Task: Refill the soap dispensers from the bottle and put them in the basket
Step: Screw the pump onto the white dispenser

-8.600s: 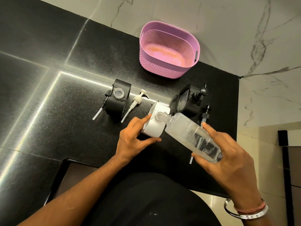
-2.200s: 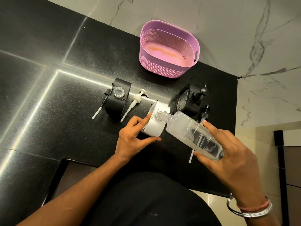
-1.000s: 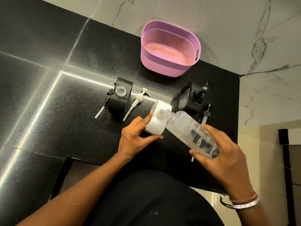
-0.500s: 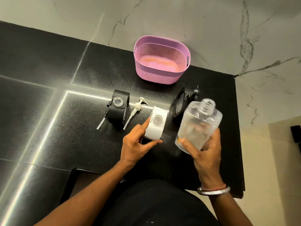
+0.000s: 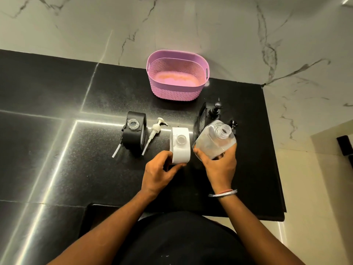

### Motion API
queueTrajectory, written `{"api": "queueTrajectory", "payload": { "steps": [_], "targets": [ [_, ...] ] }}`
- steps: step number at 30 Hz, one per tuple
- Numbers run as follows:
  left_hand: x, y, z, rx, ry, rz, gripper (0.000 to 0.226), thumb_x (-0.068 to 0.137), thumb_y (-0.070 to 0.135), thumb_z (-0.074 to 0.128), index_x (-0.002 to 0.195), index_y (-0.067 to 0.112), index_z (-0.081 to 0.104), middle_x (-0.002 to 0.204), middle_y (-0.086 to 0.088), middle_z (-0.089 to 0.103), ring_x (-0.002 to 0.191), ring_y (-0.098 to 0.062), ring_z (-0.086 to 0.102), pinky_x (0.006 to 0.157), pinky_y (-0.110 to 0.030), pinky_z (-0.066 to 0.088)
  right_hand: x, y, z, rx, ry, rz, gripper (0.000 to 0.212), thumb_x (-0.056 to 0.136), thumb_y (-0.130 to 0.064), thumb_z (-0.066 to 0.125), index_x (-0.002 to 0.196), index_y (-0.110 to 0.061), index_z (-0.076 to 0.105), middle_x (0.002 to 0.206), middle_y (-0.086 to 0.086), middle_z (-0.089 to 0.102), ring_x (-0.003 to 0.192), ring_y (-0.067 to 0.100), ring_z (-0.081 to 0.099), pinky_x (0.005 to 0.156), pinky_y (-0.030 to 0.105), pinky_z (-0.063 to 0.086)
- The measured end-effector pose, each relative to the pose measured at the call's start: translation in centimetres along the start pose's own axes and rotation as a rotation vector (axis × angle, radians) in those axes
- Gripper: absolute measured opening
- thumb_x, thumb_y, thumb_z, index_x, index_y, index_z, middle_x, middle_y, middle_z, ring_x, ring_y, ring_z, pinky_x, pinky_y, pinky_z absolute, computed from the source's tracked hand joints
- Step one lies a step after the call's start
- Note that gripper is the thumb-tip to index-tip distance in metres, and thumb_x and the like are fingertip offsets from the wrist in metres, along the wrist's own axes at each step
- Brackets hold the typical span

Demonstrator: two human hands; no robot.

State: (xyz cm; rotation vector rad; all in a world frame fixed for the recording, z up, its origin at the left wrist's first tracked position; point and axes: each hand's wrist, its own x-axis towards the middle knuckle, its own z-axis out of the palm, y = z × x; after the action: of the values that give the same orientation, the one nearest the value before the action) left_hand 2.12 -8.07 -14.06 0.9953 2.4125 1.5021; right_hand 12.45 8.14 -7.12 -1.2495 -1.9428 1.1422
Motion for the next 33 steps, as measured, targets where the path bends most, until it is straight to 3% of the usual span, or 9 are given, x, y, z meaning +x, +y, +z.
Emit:
{"api": "queueTrajectory", "payload": {
  "steps": [6, 9, 12, 15, 18, 21, 25, 29, 33],
  "targets": [
    [-0.2, 0.0, -0.1, -0.004, -0.011, -0.002, 0.034, 0.086, 0.033, 0.089, 0.101, 0.013, 0.067, 0.089, 0.006, 0.066, 0.073, -0.012, 0.062, 0.061, -0.023, 0.05, -1.7, 0.8, -0.8, -0.047, 0.006, -0.059, 0.121, 0.059, -0.065, 0.093, 0.153, -0.023, 0.031, 0.15, -0.001, 0.043, 0.133, 0.014, 0.051, 0.106, 0.039, 0.051],
    [-0.2, 0.4, -0.2, -0.019, -0.018, 0.002, 0.033, 0.086, 0.033, 0.089, 0.099, 0.014, 0.066, 0.086, 0.009, 0.062, 0.07, -0.01, 0.058, 0.061, -0.015, 0.043, -4.4, -0.3, -2.5, -0.045, 0.08, -0.121, 0.065, 0.075, -0.052, 0.087, 0.119, -0.019, 0.053, 0.109, -0.003, 0.057, 0.091, 0.015, 0.059, 0.079, 0.045, 0.058],
    [0.0, 0.5, -0.3, -0.051, 0.001, -0.008, 0.037, 0.09, 0.047, 0.082, 0.101, 0.016, 0.065, 0.082, 0.01, 0.059, 0.066, -0.009, 0.056, 0.061, -0.016, 0.041, -6.6, -1.9, -3.2, -0.086, -0.179, -0.275, 0.022, 0.091, -0.042, 0.079, 0.101, -0.025, 0.069, 0.089, -0.013, 0.068, 0.079, 0.012, 0.068, 0.068, 0.041, 0.058],
    [0.6, 1.1, -1.1, -0.183, 0.156, -0.052, 0.057, 0.098, 0.073, 0.05, 0.109, 0.017, 0.056, 0.084, 0.003, 0.057, 0.068, -0.011, 0.055, 0.062, -0.023, 0.044, -6.8, -2.6, -1.6, -0.267, -0.343, -0.386, 0.064, 0.093, -0.056, 0.07, 0.145, -0.02, 0.056, 0.138, -0.007, 0.062, 0.129, 0.006, 0.058, 0.105, 0.026, 0.052],
    [3.1, 2.5, -2.1, -0.206, 0.295, -0.066, 0.047, 0.108, 0.062, 0.036, 0.112, 0.018, 0.052, 0.09, 0.001, 0.054, 0.074, -0.015, 0.056, 0.067, -0.03, 0.047, -6.0, -3.3, 1.0, -0.248, -0.373, -0.241, 0.092, 0.091, -0.065, 0.065, 0.163, -0.019, 0.031, 0.165, -0.002, 0.038, 0.152, 0.008, 0.033, 0.121, 0.027, 0.036],
    [6.8, 3.6, -2.3, -0.072, 0.265, -0.084, 0.02, 0.111, 0.027, 0.045, 0.122, 0.015, 0.056, 0.116, 0.002, 0.056, 0.103, -0.015, 0.058, 0.091, -0.035, 0.048, -4.8, -3.3, 3.5, -0.1, -0.357, -0.15, 0.082, 0.088, -0.061, 0.069, 0.156, -0.025, 0.039, 0.149, -0.006, 0.055, 0.138, 0.008, 0.052, 0.111, 0.037, 0.05],
    [9.8, 1.7, -2.1, 0.077, -0.011, -0.324, 0.045, 0.11, 0.01, 0.043, 0.155, 0.011, 0.043, 0.17, -0.007, 0.027, 0.152, -0.016, 0.031, 0.122, -0.034, 0.028, -3.1, -3.2, 5.6, -0.047, -0.316, -0.176, 0.071, 0.091, -0.047, 0.07, 0.152, -0.022, 0.045, 0.137, -0.006, 0.063, 0.127, 0.008, 0.059, 0.103, 0.036, 0.053],
    [9.8, -0.7, -1.3, 0.266, -0.275, -0.413, 0.071, 0.098, 0.016, 0.058, 0.163, 0.02, 0.03, 0.164, -0.013, 0.032, 0.152, -0.035, 0.031, 0.123, -0.054, 0.034, -1.9, -3.2, 6.2, -0.031, -0.37, -0.157, 0.068, 0.091, -0.046, 0.069, 0.151, -0.025, 0.045, 0.134, -0.008, 0.065, 0.123, 0.005, 0.061, 0.101, 0.035, 0.055],
    [8.7, 0.2, -1.2, 0.221, -0.127, -0.293, 0.039, 0.102, 0.016, 0.052, 0.139, 0.028, 0.051, 0.129, 0.002, 0.056, 0.123, -0.022, 0.056, 0.101, -0.043, 0.05, -1.8, -3.2, 6.1, -0.024, -0.384, -0.159, 0.066, 0.09, -0.045, 0.071, 0.149, -0.027, 0.047, 0.132, -0.011, 0.065, 0.12, 0.003, 0.062, 0.099, 0.032, 0.055]
  ]
}}
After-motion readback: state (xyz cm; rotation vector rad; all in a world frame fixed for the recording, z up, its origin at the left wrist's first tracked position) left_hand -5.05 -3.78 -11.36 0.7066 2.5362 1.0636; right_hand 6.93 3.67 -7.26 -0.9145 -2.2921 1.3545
